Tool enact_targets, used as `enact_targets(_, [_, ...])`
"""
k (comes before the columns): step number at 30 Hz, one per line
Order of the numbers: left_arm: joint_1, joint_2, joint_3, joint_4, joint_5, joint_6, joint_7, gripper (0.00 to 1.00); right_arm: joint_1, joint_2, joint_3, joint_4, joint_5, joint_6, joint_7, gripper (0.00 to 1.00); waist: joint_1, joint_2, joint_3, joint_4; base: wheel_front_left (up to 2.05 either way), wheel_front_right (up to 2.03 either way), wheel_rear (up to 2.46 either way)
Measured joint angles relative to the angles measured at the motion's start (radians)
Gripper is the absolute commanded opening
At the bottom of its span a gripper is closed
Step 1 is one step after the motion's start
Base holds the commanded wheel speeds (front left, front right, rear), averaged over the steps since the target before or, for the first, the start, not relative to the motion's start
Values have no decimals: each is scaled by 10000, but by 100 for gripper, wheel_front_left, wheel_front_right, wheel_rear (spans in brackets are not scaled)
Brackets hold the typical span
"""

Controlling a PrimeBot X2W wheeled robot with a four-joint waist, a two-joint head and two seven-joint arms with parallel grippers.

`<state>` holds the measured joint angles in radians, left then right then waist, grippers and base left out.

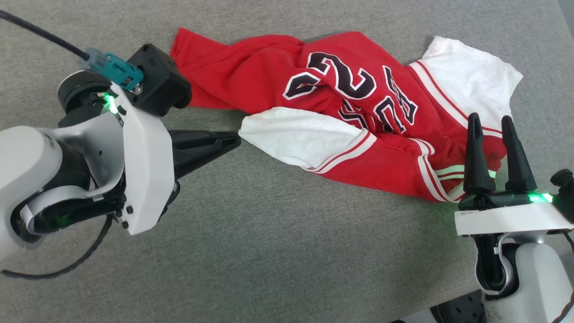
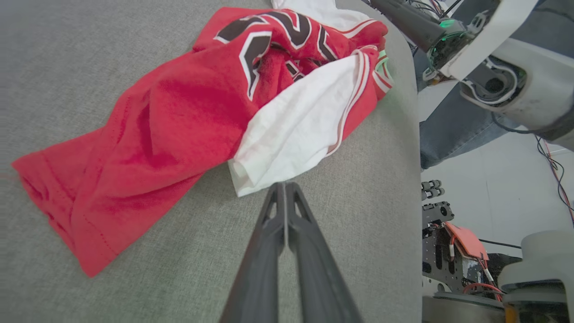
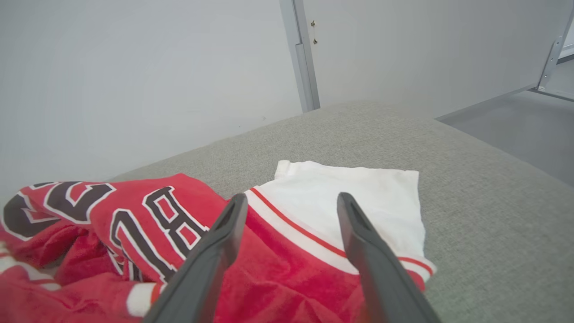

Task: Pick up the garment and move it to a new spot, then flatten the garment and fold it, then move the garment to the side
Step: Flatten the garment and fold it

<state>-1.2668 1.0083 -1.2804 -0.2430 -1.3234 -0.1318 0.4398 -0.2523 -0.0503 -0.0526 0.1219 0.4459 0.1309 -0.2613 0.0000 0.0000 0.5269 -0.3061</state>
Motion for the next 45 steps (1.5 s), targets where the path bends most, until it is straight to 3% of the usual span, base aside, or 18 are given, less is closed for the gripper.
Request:
enact_targets(2, [-44, -13, 0, 48, 58, 0, -21, 100, -37, 0, 33, -40, -29, 0, 0, 100, 0, 1, 21, 11, 0, 0, 0])
enact_targets(16, [-154, -63, 0, 418, 336, 0, 305, 100, 332, -4, 190, -303, 426, 0, -2, 100, 0, 0, 522, -889, 0, 0, 0])
enact_targets(17, [-149, -61, 0, 395, 322, 0, 314, 84, 347, -4, 194, -314, 460, 0, 0, 100, 0, 0, 533, -915, 0, 0, 0])
enact_targets(19, [-108, -67, 0, 307, 198, 0, 420, 5, 365, -4, 188, -336, 460, 0, -2, 100, 0, 0, 550, -930, 0, 0, 0])
enact_targets(20, [-100, -73, -4, 245, 144, 0, 458, 0, 365, -4, 173, -345, 460, 0, -2, 100, 0, 0, 553, -921, 0, 0, 0])
enact_targets(28, [-200, -251, -2, -215, 224, 0, 21, 0, 283, -2, 35, -347, 328, 0, 0, 100, 0, 0, 486, -502, 0, 0, 0])
enact_targets(31, [-211, -90, -4, -589, 1053, 0, 100, 0, 196, -6, -48, -339, 161, 0, -2, 100, 0, 0, 441, -227, 0, 0, 0])
enact_targets(36, [-128, 815, -2, -1001, 2368, 0, -161, 0, 102, -2, -123, -228, -65, 0, -2, 100, 0, 0, 301, 301, 0, 0, 0])
enact_targets(45, [840, 2431, 2, 278, 4255, -2, -2456, 0, -37, 2, -288, 42, -608, 0, -2, 100, 0, 0, -320, 1200, 0, 0, 0])
